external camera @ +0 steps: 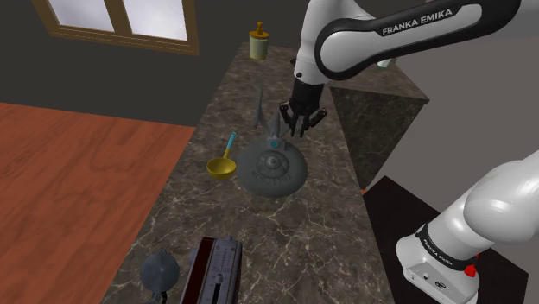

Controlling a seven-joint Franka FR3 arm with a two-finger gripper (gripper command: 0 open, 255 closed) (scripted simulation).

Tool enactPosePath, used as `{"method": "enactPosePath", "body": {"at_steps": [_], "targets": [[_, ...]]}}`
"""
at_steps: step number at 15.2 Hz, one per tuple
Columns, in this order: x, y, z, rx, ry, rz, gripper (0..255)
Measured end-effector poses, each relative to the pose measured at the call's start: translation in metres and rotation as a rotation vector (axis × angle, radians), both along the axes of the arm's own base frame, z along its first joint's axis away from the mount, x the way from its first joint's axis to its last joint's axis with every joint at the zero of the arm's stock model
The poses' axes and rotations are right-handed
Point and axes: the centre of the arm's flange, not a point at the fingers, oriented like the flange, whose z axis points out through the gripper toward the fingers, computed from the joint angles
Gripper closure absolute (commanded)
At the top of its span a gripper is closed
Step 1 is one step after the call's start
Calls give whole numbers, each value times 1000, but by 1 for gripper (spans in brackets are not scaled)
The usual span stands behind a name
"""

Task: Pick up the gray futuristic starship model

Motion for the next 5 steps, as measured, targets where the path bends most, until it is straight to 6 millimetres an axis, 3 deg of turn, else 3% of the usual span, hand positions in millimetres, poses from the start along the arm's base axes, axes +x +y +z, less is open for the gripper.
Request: {"method": "enactPosePath", "body": {"at_steps": [5], "targets": [[0,-1,25,0,0,0,255]]}}
